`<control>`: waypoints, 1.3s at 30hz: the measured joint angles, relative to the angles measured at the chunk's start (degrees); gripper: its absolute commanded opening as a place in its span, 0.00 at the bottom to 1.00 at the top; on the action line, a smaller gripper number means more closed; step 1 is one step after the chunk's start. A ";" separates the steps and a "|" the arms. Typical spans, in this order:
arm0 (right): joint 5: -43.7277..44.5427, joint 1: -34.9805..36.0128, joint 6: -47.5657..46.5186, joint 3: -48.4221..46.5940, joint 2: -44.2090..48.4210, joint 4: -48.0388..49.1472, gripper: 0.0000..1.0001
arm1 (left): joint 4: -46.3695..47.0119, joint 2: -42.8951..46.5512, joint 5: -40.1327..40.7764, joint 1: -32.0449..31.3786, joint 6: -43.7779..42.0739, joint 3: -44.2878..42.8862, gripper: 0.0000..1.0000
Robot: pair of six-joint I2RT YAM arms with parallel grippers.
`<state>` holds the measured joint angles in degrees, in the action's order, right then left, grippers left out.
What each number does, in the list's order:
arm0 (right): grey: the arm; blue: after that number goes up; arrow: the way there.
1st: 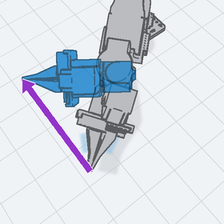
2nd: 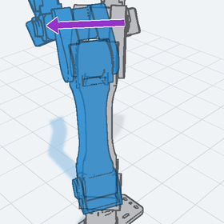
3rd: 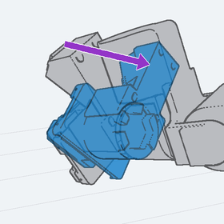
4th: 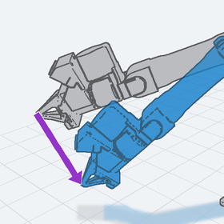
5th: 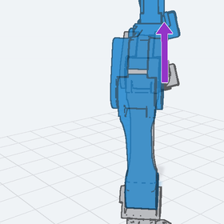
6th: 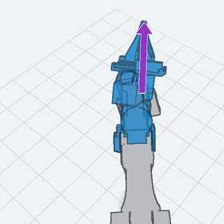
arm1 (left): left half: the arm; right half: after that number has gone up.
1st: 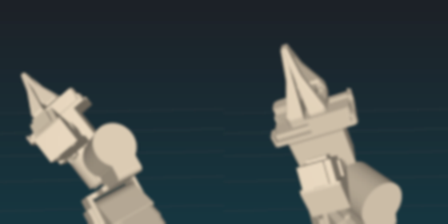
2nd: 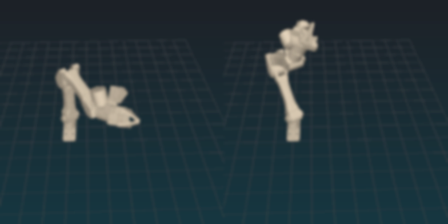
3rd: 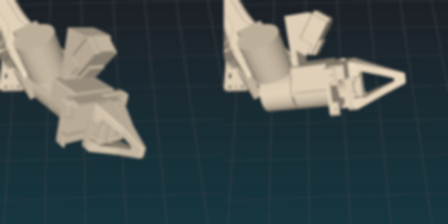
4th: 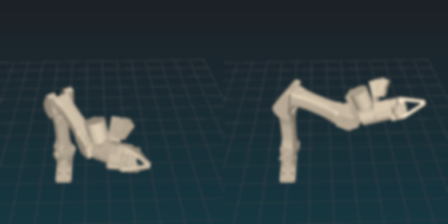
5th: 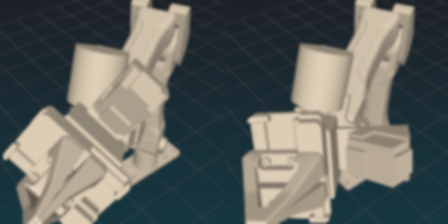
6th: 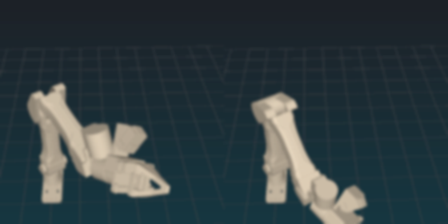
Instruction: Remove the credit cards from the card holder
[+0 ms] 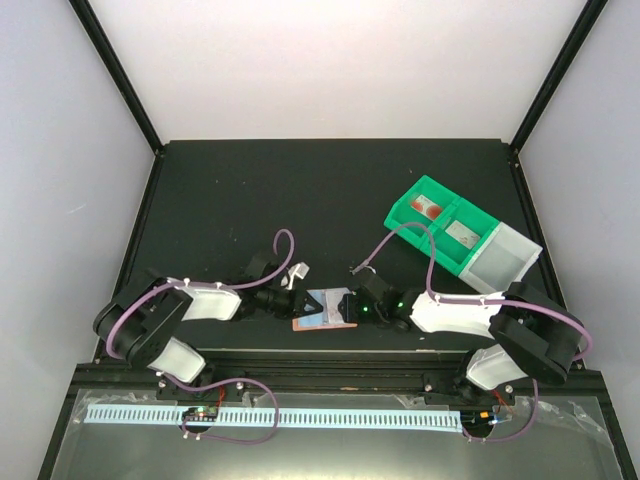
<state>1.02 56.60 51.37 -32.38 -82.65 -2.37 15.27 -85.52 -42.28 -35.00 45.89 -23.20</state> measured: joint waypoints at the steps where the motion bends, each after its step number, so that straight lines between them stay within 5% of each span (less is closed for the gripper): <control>1: 0.42 -0.02 -0.02 0.00 -0.02 -0.92 0.41 | 0.28 -0.31 -0.02 0.00 0.04 -0.15 0.09; 39: -1.62 -0.04 -0.28 0.63 0.17 1.03 0.35 | 5.18 -8.74 0.81 -0.28 0.20 -1.75 0.02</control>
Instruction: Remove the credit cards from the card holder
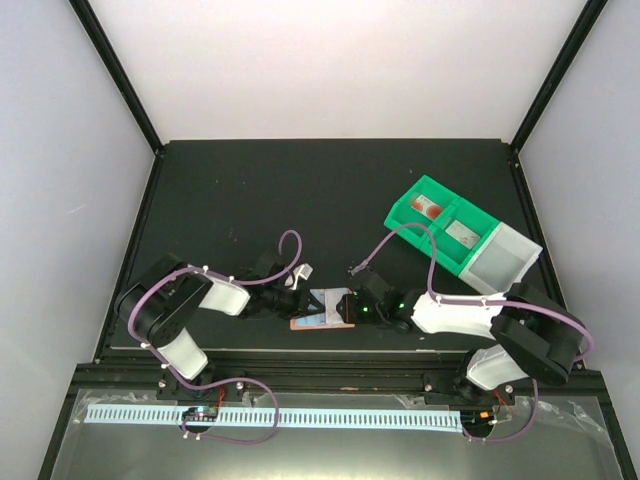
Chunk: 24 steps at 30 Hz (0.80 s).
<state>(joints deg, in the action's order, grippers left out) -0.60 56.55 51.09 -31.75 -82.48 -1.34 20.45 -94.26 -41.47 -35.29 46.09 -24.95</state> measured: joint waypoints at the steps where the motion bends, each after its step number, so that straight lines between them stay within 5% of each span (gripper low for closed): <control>1: 0.00 0.00 0.00 0.00 0.17 0.02 0.36 | 0.09 -0.02 0.02 0.00 0.00 0.00 0.02; 10: 0.09 0.00 -0.07 0.11 3.78 -0.11 0.35 | 0.63 -0.26 0.04 -0.04 0.00 0.00 0.02; 16: 0.02 0.00 -0.74 0.11 3.85 -0.07 0.25 | 0.61 -0.26 0.04 -0.04 0.00 0.00 0.02; 24: -3.72 0.00 -1.79 0.44 2.51 4.09 0.33 | 0.63 -0.24 0.07 -0.04 0.00 0.00 0.02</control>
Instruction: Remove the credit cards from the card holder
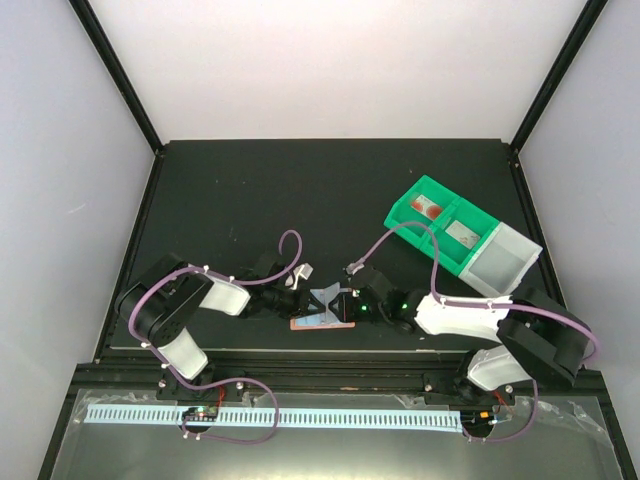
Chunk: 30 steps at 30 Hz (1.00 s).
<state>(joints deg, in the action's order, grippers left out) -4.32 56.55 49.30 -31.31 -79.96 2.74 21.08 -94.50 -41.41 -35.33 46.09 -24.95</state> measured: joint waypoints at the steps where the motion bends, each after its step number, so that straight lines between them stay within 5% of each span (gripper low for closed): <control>1: -0.74 0.00 -0.04 0.09 -0.22 0.72 0.34 | 0.00 0.00 0.00 0.00 0.00 0.00 0.02; 16: -4.87 -0.02 0.57 3.96 1.18 9.55 0.10 | -0.02 0.07 0.17 0.00 0.00 0.00 0.02; 23: -6.29 -0.04 1.18 4.26 0.48 12.28 0.24 | -0.22 0.37 0.72 -0.02 0.00 0.02 0.02; 30: -9.27 0.00 2.64 4.46 0.15 16.57 0.11 | -0.22 0.50 1.11 -0.02 -0.02 0.02 0.02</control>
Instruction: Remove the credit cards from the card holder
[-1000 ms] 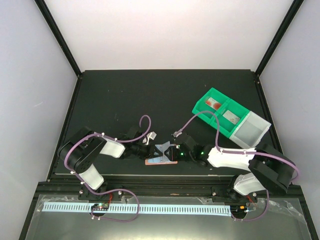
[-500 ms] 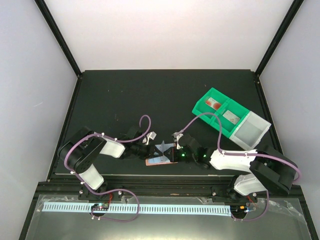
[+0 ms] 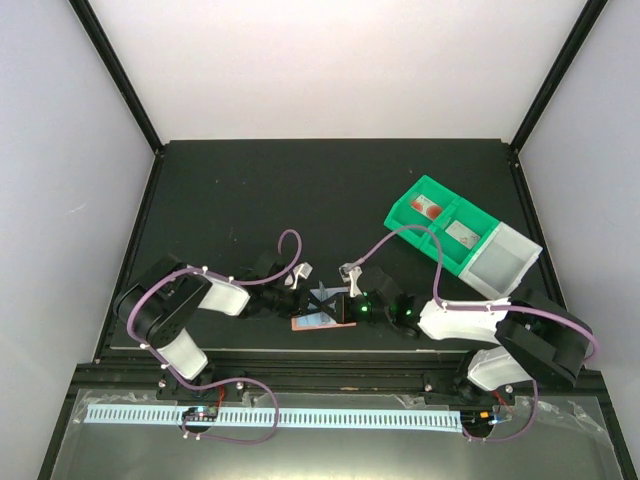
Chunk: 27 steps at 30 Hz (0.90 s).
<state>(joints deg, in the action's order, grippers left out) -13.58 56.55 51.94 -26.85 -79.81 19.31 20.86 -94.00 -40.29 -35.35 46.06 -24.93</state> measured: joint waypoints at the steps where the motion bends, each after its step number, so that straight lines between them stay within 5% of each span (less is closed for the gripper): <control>1: -0.15 0.00 -0.09 0.02 0.00 0.22 0.09 | -0.04 0.07 0.11 0.00 0.00 0.02 0.02; 13: 1.29 0.00 0.48 -0.68 -2.43 -3.15 0.17 | -0.63 1.03 1.55 0.00 0.00 0.09 0.02; 27: 6.05 0.00 -0.46 -1.03 -2.93 -8.81 0.16 | -4.15 9.09 1.86 0.00 0.17 0.33 0.22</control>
<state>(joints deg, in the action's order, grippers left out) -7.53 56.55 51.48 -27.88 -82.74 10.50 16.71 -84.90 -38.44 -35.35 46.24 -24.60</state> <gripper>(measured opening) 0.156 0.177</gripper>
